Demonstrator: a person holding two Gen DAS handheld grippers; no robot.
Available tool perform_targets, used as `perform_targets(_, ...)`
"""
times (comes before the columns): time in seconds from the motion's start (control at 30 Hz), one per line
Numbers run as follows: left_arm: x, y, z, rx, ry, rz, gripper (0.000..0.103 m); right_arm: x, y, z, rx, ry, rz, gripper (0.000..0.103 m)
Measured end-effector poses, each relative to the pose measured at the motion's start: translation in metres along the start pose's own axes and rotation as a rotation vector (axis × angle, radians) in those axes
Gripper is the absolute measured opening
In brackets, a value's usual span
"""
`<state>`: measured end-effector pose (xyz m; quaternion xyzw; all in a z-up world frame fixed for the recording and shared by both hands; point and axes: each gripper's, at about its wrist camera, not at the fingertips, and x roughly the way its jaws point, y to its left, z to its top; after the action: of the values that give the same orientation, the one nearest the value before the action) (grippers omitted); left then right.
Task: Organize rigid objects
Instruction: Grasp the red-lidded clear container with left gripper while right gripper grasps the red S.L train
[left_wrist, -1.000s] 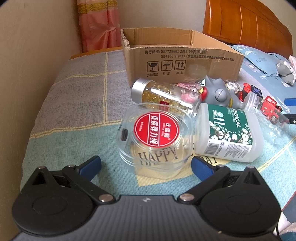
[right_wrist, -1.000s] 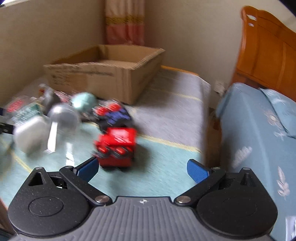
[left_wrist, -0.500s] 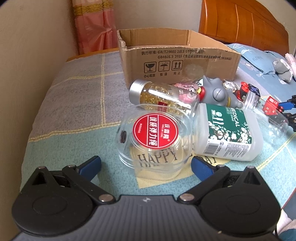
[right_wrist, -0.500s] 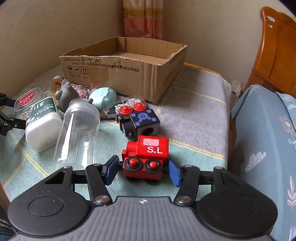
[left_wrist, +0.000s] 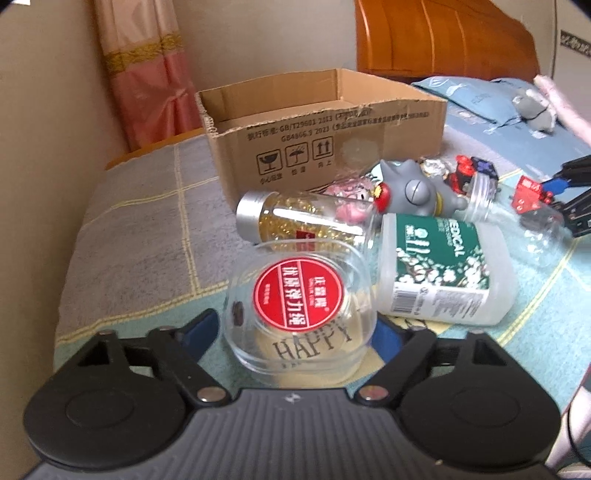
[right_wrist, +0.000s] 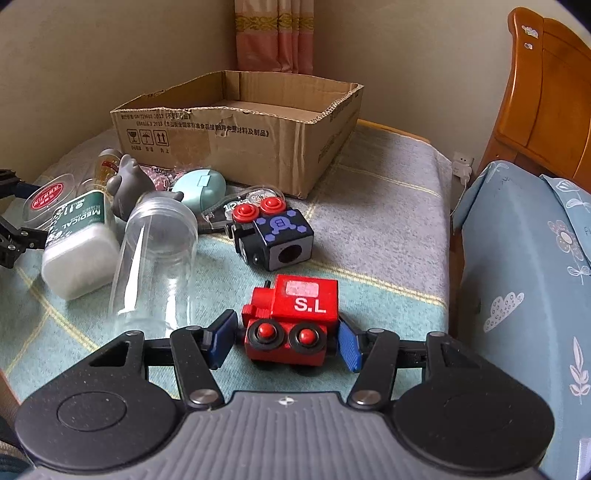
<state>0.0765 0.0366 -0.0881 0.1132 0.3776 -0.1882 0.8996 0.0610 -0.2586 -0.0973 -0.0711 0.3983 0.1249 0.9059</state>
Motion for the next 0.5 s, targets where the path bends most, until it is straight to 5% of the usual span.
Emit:
perform_targets(0.27, -0.009, 0.002, -0.010, -0.027, 0.012, -0.011, 0.076, -0.002, 0.002, -0.001, 0.019, 0.010, -0.004, 0.062)
perform_targets(0.5, -0.012, 0.004, -0.009, -0.047, 0.022, 0.014, 0.082, -0.009, 0.002, -0.007, 0.028, 0.022, -0.011, 0.062)
